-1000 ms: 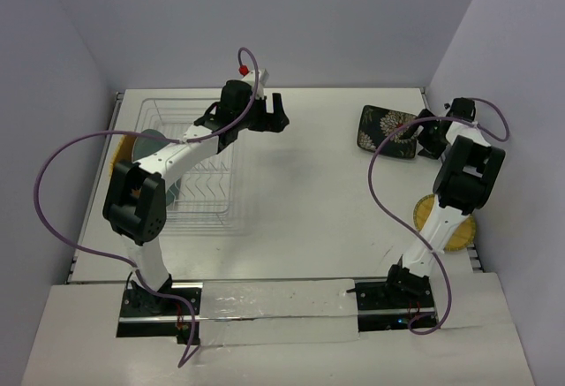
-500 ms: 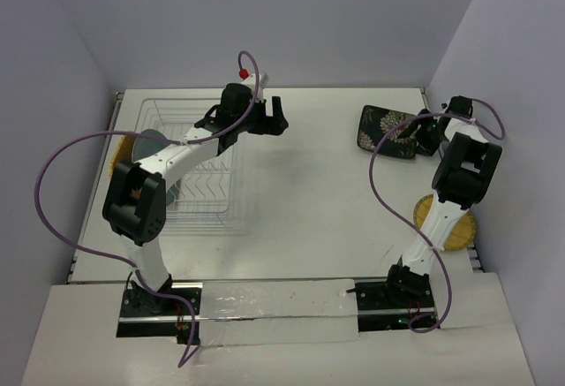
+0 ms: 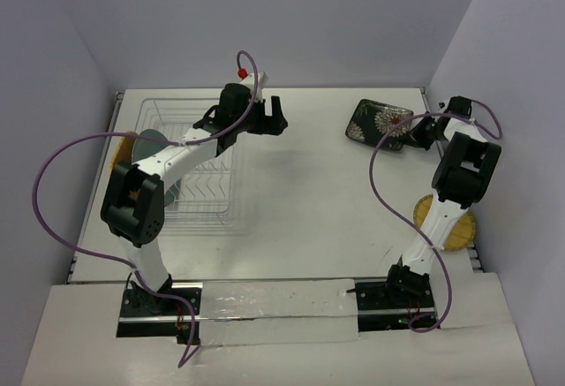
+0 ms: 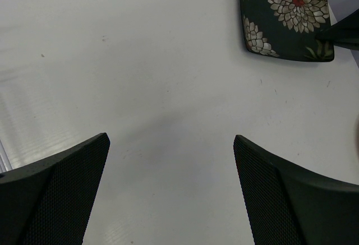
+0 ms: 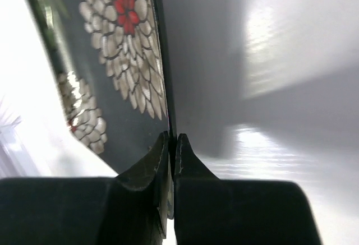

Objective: Load the plates into the dish rack

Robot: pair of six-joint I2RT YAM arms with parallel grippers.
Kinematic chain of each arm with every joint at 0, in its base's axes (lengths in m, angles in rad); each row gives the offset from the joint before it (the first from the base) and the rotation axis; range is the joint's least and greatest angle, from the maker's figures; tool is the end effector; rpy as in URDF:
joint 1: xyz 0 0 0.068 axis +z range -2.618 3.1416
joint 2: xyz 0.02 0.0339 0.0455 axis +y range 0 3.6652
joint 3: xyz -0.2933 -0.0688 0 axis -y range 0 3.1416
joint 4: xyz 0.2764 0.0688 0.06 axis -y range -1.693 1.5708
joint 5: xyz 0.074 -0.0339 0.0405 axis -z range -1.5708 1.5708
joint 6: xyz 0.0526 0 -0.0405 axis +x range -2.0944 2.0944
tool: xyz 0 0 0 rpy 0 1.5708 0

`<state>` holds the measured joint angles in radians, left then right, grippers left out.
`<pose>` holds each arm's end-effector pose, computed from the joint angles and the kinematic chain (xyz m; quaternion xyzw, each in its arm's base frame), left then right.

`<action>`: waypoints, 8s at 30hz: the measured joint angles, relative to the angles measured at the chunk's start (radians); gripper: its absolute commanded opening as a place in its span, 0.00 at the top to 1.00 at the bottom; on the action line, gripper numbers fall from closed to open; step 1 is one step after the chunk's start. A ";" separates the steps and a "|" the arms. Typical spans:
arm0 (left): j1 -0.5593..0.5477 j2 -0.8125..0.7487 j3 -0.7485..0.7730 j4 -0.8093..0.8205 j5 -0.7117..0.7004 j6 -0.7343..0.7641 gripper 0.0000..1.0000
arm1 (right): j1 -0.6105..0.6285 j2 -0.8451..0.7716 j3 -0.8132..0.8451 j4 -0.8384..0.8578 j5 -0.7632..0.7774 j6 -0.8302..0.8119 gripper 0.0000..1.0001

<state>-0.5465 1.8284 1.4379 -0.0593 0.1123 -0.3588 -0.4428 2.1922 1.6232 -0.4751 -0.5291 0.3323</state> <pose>0.4129 -0.2581 0.2925 0.1090 0.8391 -0.2749 0.4565 0.4776 -0.1971 0.1504 0.2892 0.8885 0.2382 0.2648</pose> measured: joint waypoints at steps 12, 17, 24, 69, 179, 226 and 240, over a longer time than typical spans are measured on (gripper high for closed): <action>0.000 -0.030 -0.035 0.006 0.025 -0.001 0.01 | 0.002 -0.171 -0.228 0.149 -0.086 -0.033 1.00; 0.000 -0.047 -0.038 0.006 0.046 0.006 0.01 | 0.009 -0.276 -0.322 0.202 -0.131 -0.034 1.00; 0.000 -0.075 -0.026 0.007 0.161 0.075 0.01 | 0.054 -0.480 -0.440 0.297 -0.172 -0.014 1.00; -0.002 0.198 0.377 -0.738 0.846 0.928 0.41 | 0.520 -1.033 -0.918 0.381 -0.296 -0.068 1.00; 0.132 -0.505 -0.065 -1.045 -0.719 0.023 1.00 | 0.270 -0.871 -0.803 0.568 0.023 0.146 0.03; 0.125 -0.394 0.065 -1.119 -0.921 -0.245 0.01 | 0.266 -0.855 -0.785 0.544 0.076 0.147 0.01; 0.029 -0.601 0.072 -0.520 -0.690 -0.099 0.01 | 0.072 -0.987 -0.808 0.406 0.270 0.207 0.00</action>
<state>-0.5171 1.2275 1.5095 -0.5791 -0.5780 -0.4577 -0.3712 1.2053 0.8148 -0.0691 -0.2587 0.5396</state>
